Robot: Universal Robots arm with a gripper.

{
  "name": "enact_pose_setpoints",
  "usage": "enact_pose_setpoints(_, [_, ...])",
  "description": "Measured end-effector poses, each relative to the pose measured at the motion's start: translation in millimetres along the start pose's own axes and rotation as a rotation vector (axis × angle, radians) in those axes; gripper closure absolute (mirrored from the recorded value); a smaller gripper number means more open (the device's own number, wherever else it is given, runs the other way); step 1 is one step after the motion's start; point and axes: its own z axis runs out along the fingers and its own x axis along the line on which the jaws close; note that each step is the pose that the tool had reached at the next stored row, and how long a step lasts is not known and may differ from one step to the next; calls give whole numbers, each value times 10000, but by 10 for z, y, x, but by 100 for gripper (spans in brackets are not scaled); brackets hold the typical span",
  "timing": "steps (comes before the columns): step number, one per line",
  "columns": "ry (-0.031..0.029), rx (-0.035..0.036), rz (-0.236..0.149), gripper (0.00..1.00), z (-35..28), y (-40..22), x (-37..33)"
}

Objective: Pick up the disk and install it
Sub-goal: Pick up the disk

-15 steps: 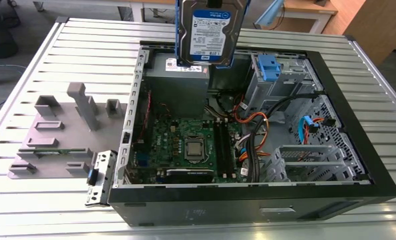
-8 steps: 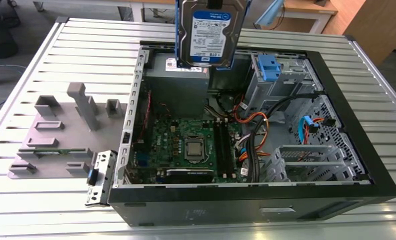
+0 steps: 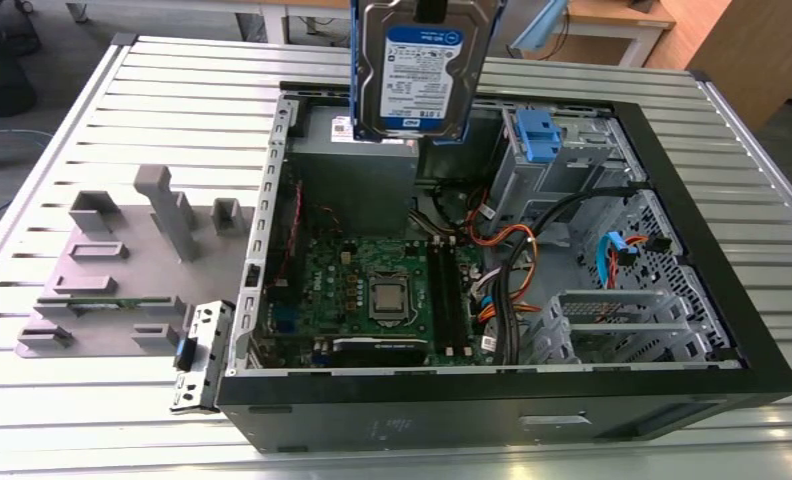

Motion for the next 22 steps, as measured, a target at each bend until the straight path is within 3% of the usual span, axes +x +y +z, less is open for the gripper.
enact_pose_setpoints(22, [71, 0, 4, 65, -6, 0, 193])
